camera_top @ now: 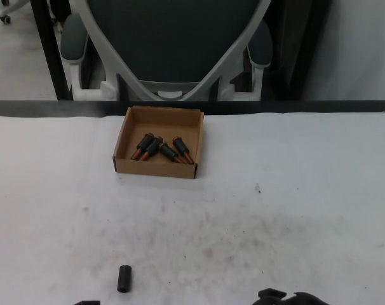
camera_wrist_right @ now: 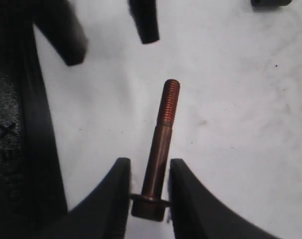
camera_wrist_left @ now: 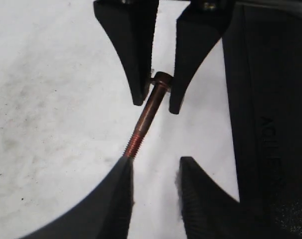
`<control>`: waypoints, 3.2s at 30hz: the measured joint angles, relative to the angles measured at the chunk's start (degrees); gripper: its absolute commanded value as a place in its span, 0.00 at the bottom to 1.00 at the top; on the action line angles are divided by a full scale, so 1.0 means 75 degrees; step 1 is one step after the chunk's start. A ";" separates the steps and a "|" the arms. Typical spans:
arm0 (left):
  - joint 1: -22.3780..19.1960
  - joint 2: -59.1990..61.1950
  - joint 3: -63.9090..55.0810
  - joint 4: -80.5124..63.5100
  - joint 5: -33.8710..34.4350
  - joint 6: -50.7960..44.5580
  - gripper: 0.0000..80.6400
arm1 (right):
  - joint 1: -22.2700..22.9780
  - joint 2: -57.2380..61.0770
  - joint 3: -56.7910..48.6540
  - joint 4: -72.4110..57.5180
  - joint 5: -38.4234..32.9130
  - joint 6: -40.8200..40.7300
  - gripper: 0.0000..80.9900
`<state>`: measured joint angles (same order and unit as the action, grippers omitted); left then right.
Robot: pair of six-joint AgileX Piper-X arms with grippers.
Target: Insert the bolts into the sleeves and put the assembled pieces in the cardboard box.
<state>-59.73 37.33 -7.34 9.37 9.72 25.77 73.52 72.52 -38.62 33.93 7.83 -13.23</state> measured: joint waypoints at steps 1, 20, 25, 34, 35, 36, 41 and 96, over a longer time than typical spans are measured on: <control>0.0003 0.0037 0.0000 0.0000 -0.0059 0.0010 0.45 | 0.0000 0.0000 0.0000 0.0000 0.0000 0.0000 0.00; 0.0003 0.0454 -0.0007 -0.0348 -0.0123 -0.0325 0.54 | 0.0323 0.0000 -0.0536 0.0012 -0.0121 0.0000 0.00; -0.0036 0.0454 -0.0007 -0.0460 -0.0082 -0.0325 0.54 | 0.0323 0.0000 -0.0579 0.0012 -0.0320 0.0000 0.00; -0.0036 0.0454 -0.0007 -0.0601 0.0091 -0.0325 0.40 | 0.0323 0.0000 -0.0591 0.0012 -0.0497 0.0000 0.00; -0.0036 0.0454 -0.0007 -0.0619 0.0089 -0.0325 0.38 | 0.0323 0.0000 -0.0605 0.0012 -0.0513 0.0000 0.00; -0.0036 0.0454 -0.0007 -0.0627 0.0105 -0.0325 0.34 | 0.0323 0.0000 -0.0597 -0.0002 -0.0514 0.0000 0.00; -0.0036 0.0454 -0.0007 -0.0623 0.0404 -0.0338 0.23 | 0.0323 0.0000 -0.0610 -0.0001 -0.0521 -0.0032 0.00; -0.0042 0.0516 -0.0053 -0.0223 0.0079 -0.0634 0.01 | 0.0203 -0.0640 -0.0712 0.0854 0.2057 0.0455 0.00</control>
<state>-60.04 41.20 -7.73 7.69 10.32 21.01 75.04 67.72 -43.96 40.33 23.26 -9.82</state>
